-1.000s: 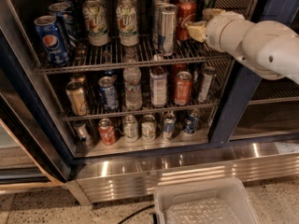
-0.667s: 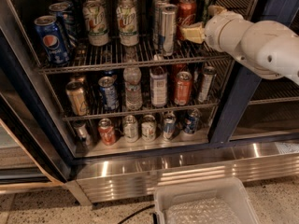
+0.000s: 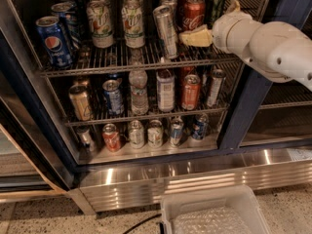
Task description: Pick coke can from top shelf of fridge
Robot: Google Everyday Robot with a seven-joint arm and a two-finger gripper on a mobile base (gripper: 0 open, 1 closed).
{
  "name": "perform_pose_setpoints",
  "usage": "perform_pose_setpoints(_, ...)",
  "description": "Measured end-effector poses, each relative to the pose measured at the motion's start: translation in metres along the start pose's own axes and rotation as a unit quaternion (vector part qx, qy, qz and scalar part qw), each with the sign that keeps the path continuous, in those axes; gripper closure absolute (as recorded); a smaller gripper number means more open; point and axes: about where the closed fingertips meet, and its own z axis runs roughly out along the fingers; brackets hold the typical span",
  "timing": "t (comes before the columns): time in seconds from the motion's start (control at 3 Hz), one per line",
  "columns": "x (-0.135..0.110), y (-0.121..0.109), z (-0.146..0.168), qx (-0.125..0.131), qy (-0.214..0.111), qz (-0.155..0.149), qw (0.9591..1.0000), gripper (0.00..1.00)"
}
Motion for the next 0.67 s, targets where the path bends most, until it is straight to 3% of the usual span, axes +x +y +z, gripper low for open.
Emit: perform_pose_setpoints(0.67, -0.0071, -0.0135, 0.0076, 0.019, -0.014, -0.016, 0.9996, 0.56)
